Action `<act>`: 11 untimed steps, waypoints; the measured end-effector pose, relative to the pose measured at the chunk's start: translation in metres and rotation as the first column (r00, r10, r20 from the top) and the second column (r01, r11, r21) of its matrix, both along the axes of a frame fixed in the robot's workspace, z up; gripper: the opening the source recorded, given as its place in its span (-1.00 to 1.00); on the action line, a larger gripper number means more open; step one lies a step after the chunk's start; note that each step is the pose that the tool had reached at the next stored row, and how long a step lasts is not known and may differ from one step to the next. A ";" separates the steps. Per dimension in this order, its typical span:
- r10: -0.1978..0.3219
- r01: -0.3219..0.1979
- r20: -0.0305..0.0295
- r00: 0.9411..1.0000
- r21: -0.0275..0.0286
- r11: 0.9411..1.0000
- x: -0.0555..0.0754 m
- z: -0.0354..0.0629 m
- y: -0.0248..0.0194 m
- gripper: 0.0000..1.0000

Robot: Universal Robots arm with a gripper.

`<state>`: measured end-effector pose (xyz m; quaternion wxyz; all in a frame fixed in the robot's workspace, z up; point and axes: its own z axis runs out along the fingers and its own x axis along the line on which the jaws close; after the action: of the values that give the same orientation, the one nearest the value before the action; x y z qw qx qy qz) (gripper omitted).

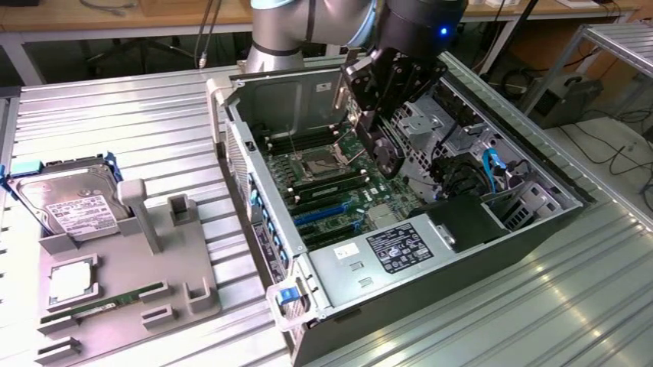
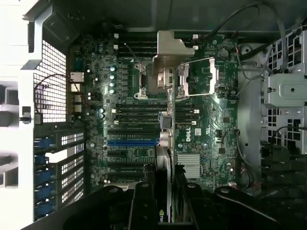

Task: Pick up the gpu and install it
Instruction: 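Pick up the gpu and move the gpu toward the slot, then insert the gpu into the slot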

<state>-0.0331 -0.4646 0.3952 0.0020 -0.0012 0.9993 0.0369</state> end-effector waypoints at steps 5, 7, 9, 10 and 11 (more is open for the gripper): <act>0.000 0.000 0.000 1.000 0.000 1.000 0.000 0.0000 0.0000 -0.48; 0.000 0.000 0.000 1.000 0.000 1.000 0.000 0.0000 0.0000 -0.48; 0.000 0.000 0.000 1.000 0.000 1.000 0.000 -0.0001 0.0000 -0.48; 0.000 0.000 0.000 1.000 0.000 1.000 0.000 0.0000 0.0000 -0.48; 0.000 0.000 0.000 1.000 0.000 1.000 0.000 -0.0001 0.0000 -0.48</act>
<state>-0.0331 -0.4646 0.3952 0.0020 -0.0011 0.9993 0.0369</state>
